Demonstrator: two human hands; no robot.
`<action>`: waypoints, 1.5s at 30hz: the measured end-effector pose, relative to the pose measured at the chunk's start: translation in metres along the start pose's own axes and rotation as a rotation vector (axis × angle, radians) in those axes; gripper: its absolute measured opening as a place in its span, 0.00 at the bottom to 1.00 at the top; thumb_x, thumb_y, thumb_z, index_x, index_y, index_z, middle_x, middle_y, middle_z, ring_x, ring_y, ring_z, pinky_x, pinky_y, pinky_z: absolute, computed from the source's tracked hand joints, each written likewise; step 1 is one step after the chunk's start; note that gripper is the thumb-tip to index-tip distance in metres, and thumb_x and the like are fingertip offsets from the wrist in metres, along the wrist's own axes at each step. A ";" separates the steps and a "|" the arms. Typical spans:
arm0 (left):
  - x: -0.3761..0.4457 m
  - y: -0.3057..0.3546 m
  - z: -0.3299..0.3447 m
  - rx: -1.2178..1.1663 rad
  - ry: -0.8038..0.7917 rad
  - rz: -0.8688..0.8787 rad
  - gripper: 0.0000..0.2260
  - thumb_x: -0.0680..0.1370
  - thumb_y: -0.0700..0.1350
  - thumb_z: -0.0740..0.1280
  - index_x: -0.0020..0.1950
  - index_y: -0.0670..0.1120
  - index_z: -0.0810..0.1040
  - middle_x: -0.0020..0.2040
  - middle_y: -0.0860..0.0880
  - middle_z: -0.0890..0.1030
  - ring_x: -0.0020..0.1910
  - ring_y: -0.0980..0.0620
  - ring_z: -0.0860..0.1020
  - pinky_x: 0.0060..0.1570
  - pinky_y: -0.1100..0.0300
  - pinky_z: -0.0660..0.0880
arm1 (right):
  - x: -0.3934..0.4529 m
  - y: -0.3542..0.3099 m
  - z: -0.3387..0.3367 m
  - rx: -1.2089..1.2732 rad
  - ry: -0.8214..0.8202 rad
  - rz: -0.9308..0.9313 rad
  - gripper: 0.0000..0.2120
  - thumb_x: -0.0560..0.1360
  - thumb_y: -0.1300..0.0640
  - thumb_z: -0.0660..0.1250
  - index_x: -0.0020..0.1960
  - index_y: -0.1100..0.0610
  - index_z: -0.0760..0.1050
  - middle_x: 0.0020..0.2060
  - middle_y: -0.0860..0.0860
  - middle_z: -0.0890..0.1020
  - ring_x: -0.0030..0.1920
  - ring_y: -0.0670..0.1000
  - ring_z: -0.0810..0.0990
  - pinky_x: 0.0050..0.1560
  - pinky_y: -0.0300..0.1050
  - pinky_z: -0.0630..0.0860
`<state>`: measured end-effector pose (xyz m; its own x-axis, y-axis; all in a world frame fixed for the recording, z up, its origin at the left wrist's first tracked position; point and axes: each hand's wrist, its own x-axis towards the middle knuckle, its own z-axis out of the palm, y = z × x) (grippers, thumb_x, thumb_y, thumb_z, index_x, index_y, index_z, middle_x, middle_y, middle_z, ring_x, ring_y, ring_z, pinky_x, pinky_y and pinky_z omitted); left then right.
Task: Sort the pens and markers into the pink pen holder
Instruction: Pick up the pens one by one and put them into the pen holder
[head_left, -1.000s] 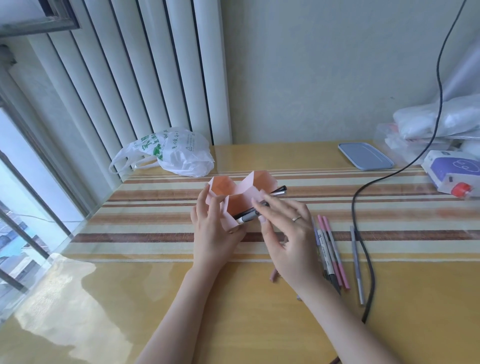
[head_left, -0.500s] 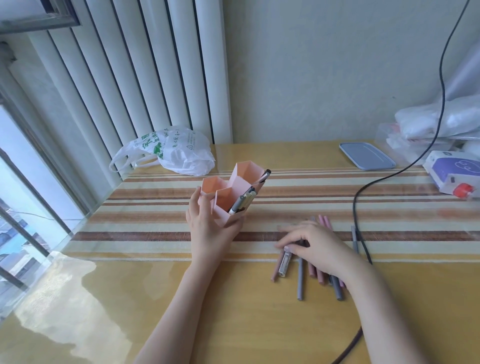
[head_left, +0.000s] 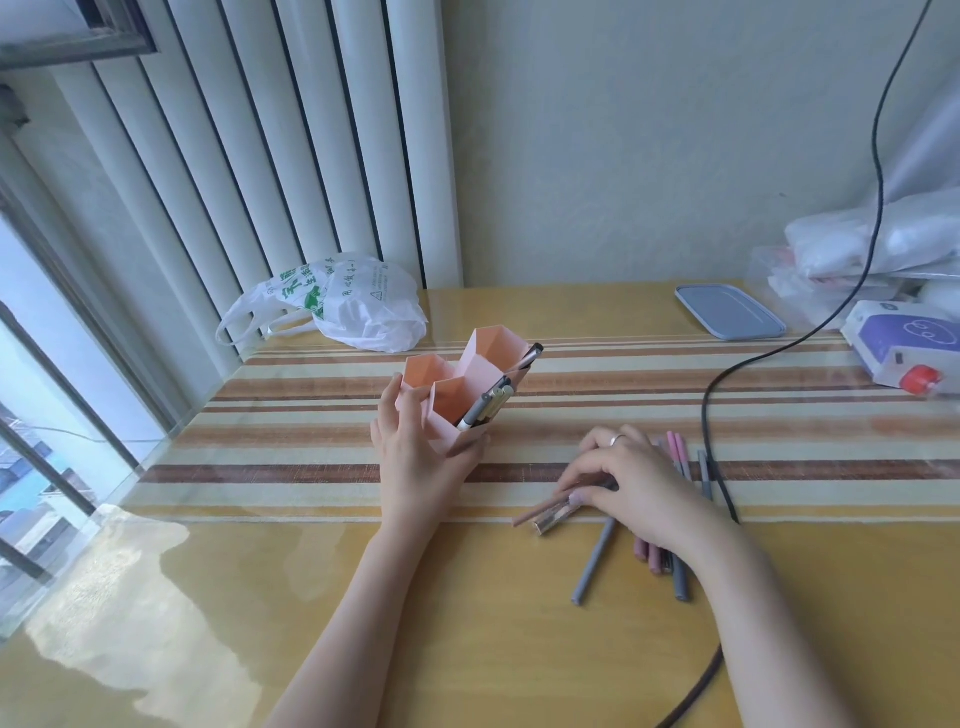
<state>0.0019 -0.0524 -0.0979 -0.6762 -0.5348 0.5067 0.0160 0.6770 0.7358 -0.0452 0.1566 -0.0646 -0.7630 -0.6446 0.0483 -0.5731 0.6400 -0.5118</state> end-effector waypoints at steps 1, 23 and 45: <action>0.000 0.000 0.000 0.001 0.000 -0.002 0.28 0.62 0.50 0.75 0.59 0.49 0.70 0.71 0.45 0.62 0.68 0.44 0.61 0.65 0.49 0.62 | 0.001 0.000 0.001 0.013 0.034 -0.020 0.07 0.75 0.53 0.68 0.44 0.40 0.80 0.47 0.37 0.74 0.54 0.43 0.67 0.54 0.42 0.65; -0.001 -0.001 0.001 0.023 0.008 0.028 0.26 0.65 0.47 0.77 0.59 0.50 0.70 0.71 0.47 0.62 0.68 0.48 0.60 0.59 0.58 0.58 | 0.000 -0.032 0.001 1.100 0.701 -0.173 0.17 0.71 0.71 0.70 0.51 0.55 0.69 0.36 0.55 0.84 0.39 0.52 0.83 0.46 0.44 0.80; -0.004 0.000 0.002 0.142 -0.047 0.182 0.29 0.64 0.45 0.77 0.58 0.56 0.65 0.73 0.46 0.61 0.58 0.54 0.60 0.56 0.56 0.60 | -0.005 -0.047 0.018 0.730 1.189 -0.439 0.26 0.74 0.70 0.66 0.53 0.39 0.66 0.44 0.44 0.81 0.45 0.43 0.83 0.36 0.42 0.81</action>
<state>0.0026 -0.0494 -0.1008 -0.7052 -0.3759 0.6012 0.0388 0.8261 0.5621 -0.0088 0.1223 -0.0567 -0.5699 0.2218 0.7912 -0.8202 -0.0955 -0.5640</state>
